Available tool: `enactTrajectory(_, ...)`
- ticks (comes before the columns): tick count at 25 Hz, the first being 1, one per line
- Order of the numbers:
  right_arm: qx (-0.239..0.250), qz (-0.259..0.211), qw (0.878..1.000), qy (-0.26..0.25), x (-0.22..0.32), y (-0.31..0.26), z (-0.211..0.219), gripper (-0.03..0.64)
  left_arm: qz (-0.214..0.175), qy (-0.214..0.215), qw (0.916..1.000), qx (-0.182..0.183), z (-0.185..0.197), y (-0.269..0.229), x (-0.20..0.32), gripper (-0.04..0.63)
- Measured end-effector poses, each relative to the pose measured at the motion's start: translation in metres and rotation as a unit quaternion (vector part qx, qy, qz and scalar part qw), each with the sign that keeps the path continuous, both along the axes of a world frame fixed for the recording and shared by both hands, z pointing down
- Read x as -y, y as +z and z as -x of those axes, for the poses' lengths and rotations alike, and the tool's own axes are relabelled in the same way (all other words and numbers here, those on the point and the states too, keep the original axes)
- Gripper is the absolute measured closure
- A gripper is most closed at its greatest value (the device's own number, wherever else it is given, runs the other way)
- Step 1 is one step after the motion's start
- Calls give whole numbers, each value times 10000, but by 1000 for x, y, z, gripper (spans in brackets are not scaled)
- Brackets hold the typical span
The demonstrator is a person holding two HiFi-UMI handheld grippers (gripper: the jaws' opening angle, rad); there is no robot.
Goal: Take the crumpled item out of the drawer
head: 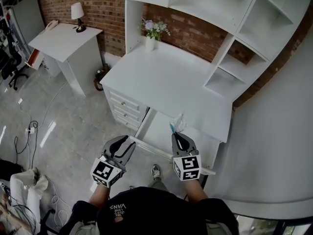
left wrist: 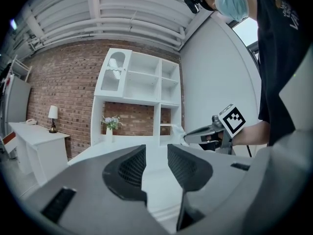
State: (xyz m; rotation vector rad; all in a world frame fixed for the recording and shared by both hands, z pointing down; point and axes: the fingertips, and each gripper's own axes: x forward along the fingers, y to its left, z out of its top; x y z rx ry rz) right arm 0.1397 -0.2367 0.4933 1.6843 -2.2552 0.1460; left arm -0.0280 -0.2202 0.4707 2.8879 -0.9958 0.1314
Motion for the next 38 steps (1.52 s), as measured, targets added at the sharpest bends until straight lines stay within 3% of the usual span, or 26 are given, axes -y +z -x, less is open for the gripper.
enactTrajectory(18, 455, -925, 9947, 74, -83, -80, 42, 614, -358, 63, 9993, -2, 49, -20, -60, 477)
enactTrajectory(38, 880, -1099, 9900, -49, -157, -82, 91, 614, -381, 31, 9993, -13, 88, -13, -116, 497)
